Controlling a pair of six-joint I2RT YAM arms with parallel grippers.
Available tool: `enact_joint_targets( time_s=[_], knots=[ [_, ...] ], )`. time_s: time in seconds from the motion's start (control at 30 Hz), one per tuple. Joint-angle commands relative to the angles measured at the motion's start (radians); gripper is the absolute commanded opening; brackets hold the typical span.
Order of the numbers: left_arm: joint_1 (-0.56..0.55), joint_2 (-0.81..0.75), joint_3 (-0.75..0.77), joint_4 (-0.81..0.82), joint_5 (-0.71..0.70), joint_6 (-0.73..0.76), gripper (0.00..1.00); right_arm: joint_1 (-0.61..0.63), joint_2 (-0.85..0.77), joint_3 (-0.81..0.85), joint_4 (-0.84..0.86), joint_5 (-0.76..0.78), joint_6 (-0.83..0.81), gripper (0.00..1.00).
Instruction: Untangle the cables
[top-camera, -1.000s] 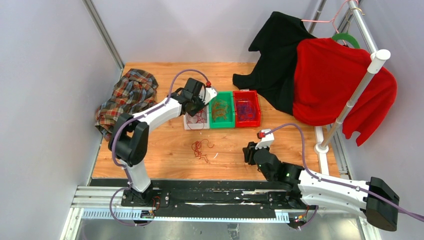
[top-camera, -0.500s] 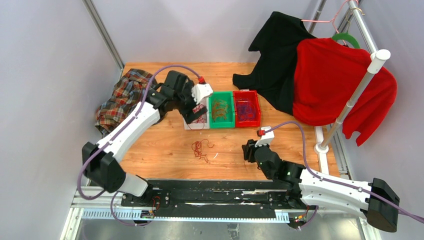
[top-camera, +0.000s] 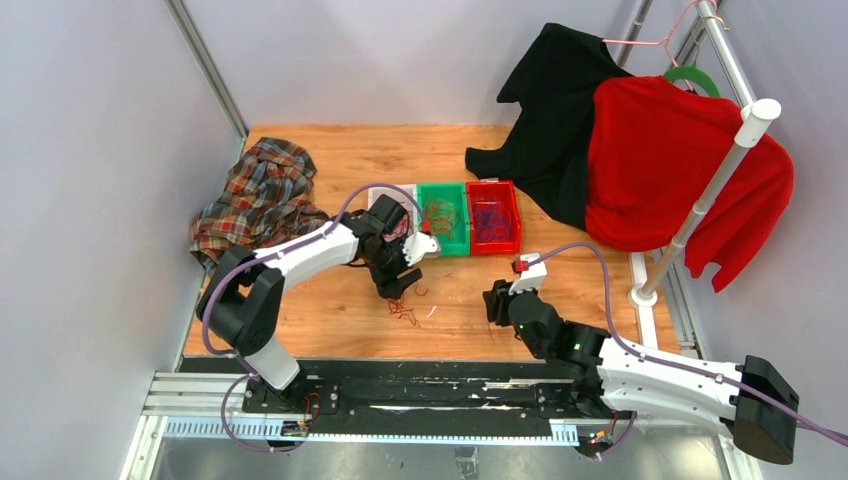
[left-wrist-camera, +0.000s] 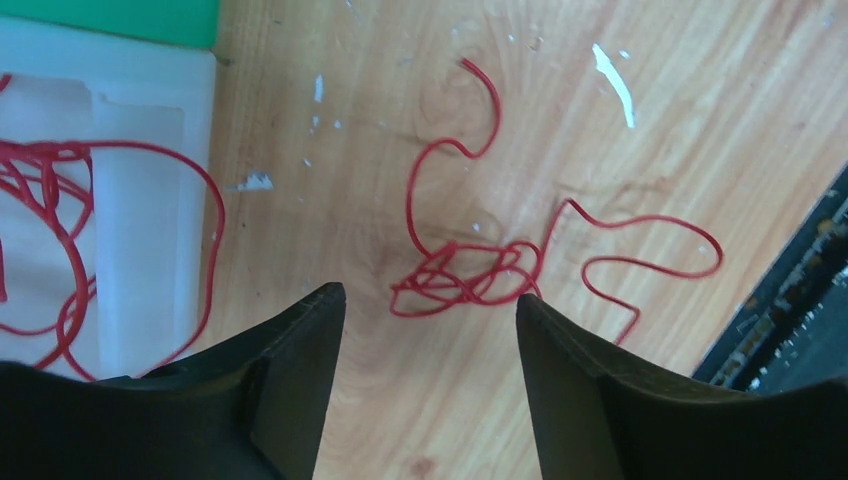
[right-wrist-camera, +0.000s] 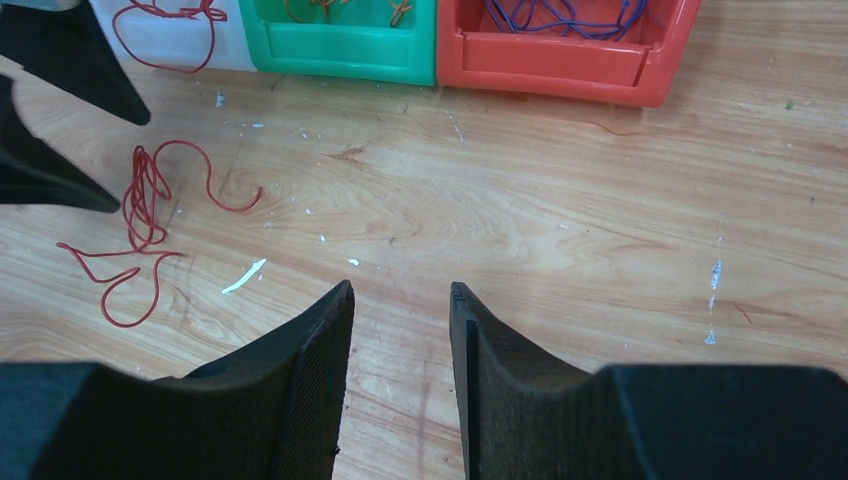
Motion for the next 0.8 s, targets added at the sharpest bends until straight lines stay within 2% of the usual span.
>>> enact_joint_targets(
  time_s=[0.0, 0.07, 0.2, 0.3, 0.37, 0.43, 0.57, 0.77],
  knots=[
    [-0.004, 0.044, 0.002, 0.124, 0.002, -0.035, 0.64, -0.013, -0.005, 0.037, -0.01, -0.002, -0.01, 0.4],
    [-0.008, 0.061, -0.002, 0.146, -0.003, -0.039, 0.55, -0.014, -0.006, 0.035, -0.009, -0.004, -0.009, 0.4],
    [-0.017, 0.052, -0.014, 0.121, 0.07, -0.049, 0.27, -0.018, -0.011, 0.032, -0.013, -0.004, -0.008, 0.4],
    [-0.024, -0.01, -0.027, 0.087, 0.121, -0.049, 0.12, -0.024, -0.018, 0.032, -0.015, -0.007, -0.013, 0.39],
    [-0.024, -0.054, -0.018, 0.04, 0.155, -0.046, 0.05, -0.029, -0.02, 0.035, -0.016, -0.01, -0.017, 0.39],
    [-0.024, -0.096, 0.003, -0.012, 0.187, -0.046, 0.01, -0.036, -0.02, 0.039, -0.016, -0.014, -0.018, 0.38],
    [-0.024, -0.172, 0.087, -0.104, 0.209, -0.057, 0.01, -0.047, -0.02, 0.046, -0.016, -0.021, -0.025, 0.37],
    [-0.023, -0.222, 0.243, -0.153, 0.072, -0.048, 0.01, -0.063, -0.025, 0.056, -0.018, -0.022, -0.038, 0.36]
  ],
)
